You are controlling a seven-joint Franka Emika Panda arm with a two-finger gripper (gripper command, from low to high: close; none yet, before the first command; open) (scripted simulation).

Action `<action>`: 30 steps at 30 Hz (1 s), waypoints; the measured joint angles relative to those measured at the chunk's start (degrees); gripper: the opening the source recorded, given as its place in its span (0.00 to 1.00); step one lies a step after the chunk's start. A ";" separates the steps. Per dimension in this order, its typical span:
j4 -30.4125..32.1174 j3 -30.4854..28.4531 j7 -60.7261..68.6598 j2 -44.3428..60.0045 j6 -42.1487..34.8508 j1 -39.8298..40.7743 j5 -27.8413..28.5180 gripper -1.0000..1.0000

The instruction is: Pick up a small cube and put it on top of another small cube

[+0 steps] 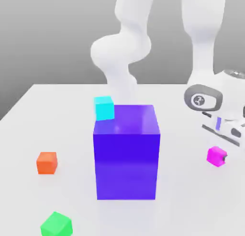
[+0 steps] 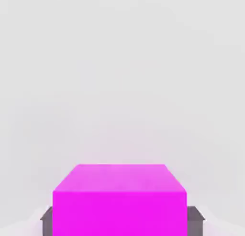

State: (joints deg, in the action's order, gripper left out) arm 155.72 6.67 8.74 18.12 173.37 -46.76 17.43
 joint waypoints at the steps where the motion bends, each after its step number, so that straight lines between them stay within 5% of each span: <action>1: -0.12 -0.70 -0.33 0.60 0.49 -0.59 0.45 0.00; 11: 2.32 7.99 8.57 -12.79 -10.33 6.82 -13.01 0.00; 30: -15.18 -21.32 -22.10 -7.36 -23.44 31.48 -23.92 0.00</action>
State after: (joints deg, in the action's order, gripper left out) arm 140.53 -14.65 -13.37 10.76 149.93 -15.27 -6.49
